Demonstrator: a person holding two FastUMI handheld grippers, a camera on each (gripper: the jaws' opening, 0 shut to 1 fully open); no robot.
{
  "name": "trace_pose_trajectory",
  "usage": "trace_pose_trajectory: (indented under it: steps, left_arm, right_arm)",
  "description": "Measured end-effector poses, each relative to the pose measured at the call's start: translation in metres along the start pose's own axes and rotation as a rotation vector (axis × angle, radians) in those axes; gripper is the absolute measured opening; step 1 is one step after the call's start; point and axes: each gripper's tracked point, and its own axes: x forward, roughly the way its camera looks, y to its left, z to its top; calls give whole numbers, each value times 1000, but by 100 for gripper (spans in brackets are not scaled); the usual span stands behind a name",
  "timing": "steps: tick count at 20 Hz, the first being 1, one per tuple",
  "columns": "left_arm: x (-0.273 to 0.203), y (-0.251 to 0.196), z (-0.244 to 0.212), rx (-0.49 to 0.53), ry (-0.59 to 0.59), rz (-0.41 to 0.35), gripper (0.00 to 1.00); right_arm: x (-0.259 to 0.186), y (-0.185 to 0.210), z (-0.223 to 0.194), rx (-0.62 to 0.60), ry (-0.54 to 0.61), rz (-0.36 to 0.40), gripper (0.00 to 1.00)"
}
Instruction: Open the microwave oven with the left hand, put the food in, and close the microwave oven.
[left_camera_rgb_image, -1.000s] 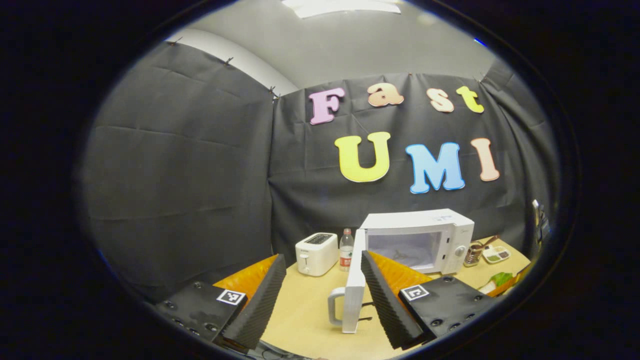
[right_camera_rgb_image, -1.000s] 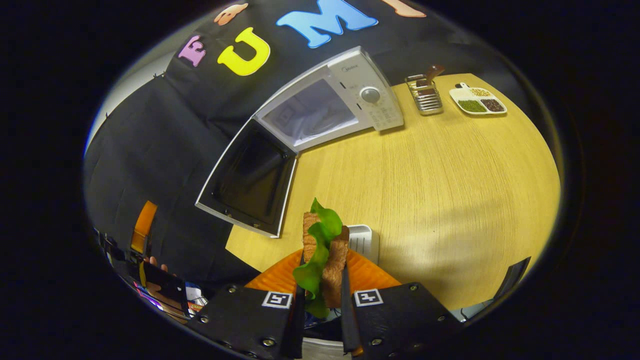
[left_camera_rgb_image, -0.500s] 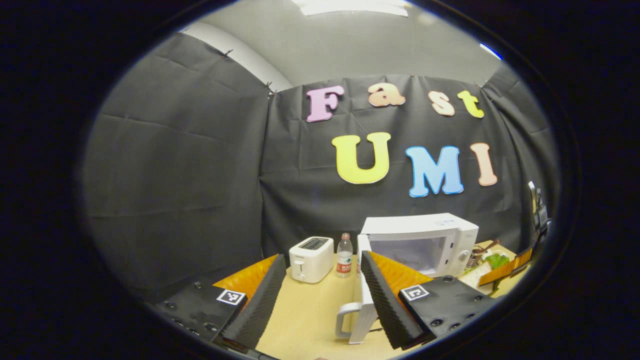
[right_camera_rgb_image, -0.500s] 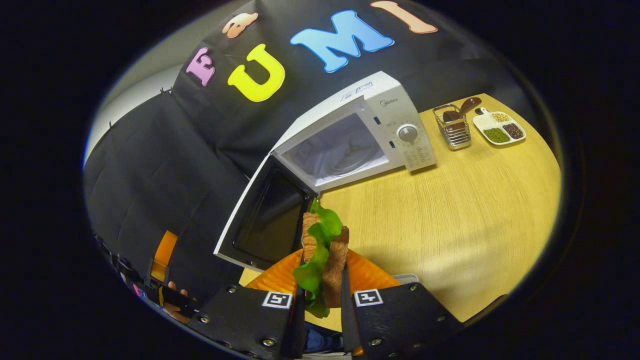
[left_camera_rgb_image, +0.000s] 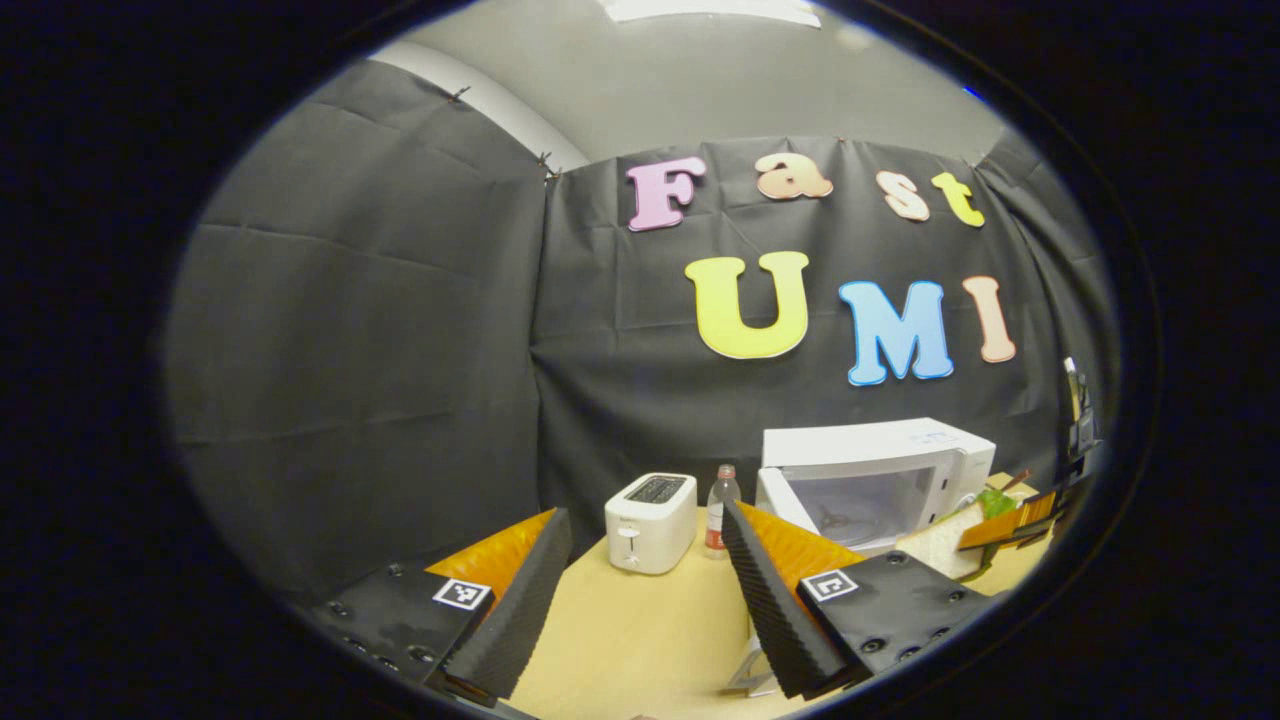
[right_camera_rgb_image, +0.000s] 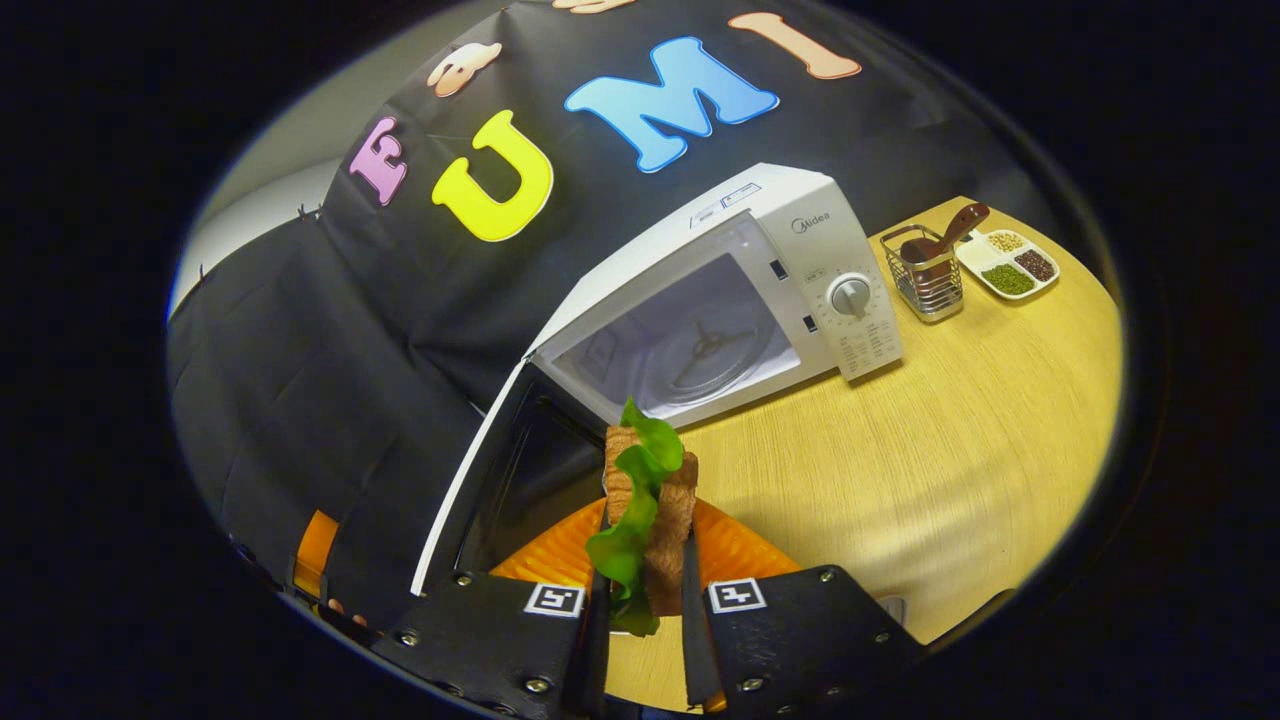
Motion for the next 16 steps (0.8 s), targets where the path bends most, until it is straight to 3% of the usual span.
trace_pose_trajectory:
  steps: [4,9,10,13,16]
  left_arm:
    - [18,9,-3,-2,17,-9,97]
    - [31,19,-12,-17,44,-8,100]
    - [32,22,-12,-8,44,-6,93]
    - [35,38,-14,17,49,13,100]
    - [34,56,-19,24,70,40,100]
  right_arm:
    - [31,5,15,38,-82,-3,31]
    - [73,3,36,60,-164,-27,30]
    - [81,4,39,69,-179,-32,31]
    - [107,-2,49,106,-221,-53,31]
    - [136,-5,59,159,-266,-66,30]
